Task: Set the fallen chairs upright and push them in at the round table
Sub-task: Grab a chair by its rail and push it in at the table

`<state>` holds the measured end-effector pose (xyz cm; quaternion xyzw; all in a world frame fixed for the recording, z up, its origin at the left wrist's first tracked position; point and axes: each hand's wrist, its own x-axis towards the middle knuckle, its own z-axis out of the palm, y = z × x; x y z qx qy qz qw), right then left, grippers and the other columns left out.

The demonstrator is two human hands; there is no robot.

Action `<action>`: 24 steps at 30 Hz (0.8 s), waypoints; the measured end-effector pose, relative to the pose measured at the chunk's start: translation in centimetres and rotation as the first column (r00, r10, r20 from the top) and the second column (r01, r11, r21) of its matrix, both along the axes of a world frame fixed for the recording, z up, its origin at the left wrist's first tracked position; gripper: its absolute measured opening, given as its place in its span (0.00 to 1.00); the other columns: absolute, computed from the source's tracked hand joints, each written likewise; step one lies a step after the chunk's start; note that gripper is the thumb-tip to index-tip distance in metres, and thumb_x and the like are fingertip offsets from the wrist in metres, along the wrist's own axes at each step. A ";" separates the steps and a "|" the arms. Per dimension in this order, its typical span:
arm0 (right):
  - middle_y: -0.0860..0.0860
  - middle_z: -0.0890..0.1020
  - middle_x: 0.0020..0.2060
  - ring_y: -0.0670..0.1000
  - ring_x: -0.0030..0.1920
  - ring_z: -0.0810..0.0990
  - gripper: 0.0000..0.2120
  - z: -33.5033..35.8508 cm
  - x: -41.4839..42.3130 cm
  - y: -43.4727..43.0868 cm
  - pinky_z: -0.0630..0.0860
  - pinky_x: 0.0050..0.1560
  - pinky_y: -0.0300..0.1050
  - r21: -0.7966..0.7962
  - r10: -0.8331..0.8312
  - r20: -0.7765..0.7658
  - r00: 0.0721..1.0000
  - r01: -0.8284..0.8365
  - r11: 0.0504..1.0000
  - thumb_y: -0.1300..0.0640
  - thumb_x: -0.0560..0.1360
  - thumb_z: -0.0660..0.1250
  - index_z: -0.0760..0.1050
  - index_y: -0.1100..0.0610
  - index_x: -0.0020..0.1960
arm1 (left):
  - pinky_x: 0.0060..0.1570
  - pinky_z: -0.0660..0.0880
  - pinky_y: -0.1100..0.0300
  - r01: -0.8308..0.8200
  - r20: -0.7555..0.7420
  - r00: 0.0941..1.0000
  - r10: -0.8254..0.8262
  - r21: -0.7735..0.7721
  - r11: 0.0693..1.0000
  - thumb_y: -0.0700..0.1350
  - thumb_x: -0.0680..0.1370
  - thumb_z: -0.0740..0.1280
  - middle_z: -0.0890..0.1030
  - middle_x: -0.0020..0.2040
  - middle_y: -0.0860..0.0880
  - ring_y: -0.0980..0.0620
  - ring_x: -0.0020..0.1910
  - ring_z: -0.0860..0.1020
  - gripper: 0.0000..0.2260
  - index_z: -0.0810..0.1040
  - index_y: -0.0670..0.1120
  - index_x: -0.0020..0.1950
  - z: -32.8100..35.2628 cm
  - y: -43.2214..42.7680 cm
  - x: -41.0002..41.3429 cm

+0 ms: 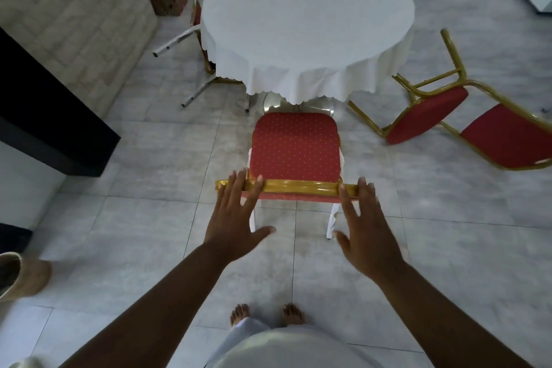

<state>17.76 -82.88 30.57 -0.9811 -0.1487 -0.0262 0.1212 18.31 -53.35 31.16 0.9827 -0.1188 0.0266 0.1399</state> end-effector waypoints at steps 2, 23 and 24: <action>0.65 0.45 0.77 0.67 0.77 0.45 0.52 -0.5 -0.4 0.5 0.61 0.73 0.63 -0.038 -0.014 -0.017 1.000 0.013 0.999 0.42 0.69 0.72 0.44 0.58 0.79 | 0.74 0.45 0.40 0.000 -0.005 1.000 0.000 0.017 1.000 0.73 0.71 0.62 0.40 0.80 0.40 0.39 0.78 0.39 0.48 0.47 0.48 0.80 -0.4 -0.4 -0.3; 0.61 0.32 0.76 0.65 0.76 0.35 0.56 1.2 16.5 1.8 0.57 0.73 0.63 -0.081 -0.081 -0.221 0.972 0.065 0.995 0.46 0.71 0.72 0.29 0.51 0.76 | 0.73 0.45 0.33 0.127 -0.187 0.973 -0.134 -0.049 0.991 0.80 0.64 0.54 0.32 0.78 0.42 0.40 0.76 0.32 0.52 0.34 0.57 0.77 0.3 2.0 17.5; 0.61 0.33 0.76 0.65 0.76 0.35 0.56 1.1 17.1 1.9 0.57 0.73 0.63 -0.082 -0.081 -0.225 0.971 0.064 0.995 0.46 0.71 0.72 0.30 0.51 0.76 | 0.73 0.45 0.33 0.129 -0.187 0.973 -0.137 -0.052 0.990 0.81 0.64 0.54 0.31 0.78 0.42 0.40 0.76 0.32 0.52 0.33 0.57 0.77 0.3 2.2 18.2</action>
